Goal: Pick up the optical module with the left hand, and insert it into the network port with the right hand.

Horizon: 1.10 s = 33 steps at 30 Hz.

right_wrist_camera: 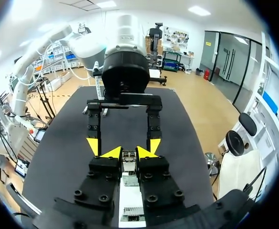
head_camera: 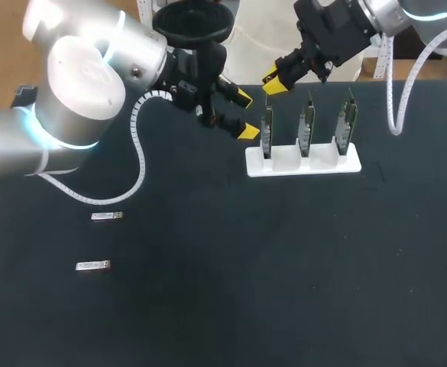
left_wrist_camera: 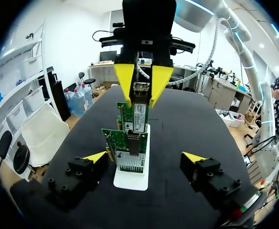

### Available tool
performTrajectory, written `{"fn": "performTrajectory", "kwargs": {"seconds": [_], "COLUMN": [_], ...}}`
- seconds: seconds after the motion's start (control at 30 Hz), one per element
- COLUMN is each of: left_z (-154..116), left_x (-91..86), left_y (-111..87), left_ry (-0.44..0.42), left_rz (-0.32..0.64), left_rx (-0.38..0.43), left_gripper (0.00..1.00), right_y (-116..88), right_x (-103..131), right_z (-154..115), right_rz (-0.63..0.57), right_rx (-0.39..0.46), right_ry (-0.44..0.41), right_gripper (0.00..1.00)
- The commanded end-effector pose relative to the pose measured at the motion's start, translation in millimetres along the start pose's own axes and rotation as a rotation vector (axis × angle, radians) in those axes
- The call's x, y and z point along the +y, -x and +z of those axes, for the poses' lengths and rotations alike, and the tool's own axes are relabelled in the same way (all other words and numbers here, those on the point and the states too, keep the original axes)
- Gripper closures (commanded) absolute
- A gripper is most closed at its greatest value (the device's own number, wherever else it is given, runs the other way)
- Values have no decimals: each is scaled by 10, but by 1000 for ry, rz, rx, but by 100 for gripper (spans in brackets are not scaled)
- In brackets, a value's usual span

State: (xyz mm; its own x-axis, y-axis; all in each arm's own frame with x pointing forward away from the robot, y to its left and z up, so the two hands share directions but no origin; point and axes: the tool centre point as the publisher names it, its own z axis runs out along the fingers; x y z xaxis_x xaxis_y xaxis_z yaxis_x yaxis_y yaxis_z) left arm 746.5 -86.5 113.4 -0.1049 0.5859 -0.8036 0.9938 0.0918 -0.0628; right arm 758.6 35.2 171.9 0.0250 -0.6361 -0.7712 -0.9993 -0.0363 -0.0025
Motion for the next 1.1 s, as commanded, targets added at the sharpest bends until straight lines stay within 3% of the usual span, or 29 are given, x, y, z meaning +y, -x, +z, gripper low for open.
{"fn": "performTrajectory", "kwargs": {"seconds": [0.03, 1.1], "left_z": [7, 7], "left_x": [14, 14], "left_y": [10, 10], "left_ry": [-2, -2], "left_rz": [-2, -2], "left_rx": [5, 5], "left_gripper": [0, 0], "right_y": [-10, -41], "right_x": [58, -34], "right_z": [-17, 23], "right_rz": [-2, -1], "right_rx": [0, -4], "right_ry": [-16, -14], "right_gripper": [100, 100]}}
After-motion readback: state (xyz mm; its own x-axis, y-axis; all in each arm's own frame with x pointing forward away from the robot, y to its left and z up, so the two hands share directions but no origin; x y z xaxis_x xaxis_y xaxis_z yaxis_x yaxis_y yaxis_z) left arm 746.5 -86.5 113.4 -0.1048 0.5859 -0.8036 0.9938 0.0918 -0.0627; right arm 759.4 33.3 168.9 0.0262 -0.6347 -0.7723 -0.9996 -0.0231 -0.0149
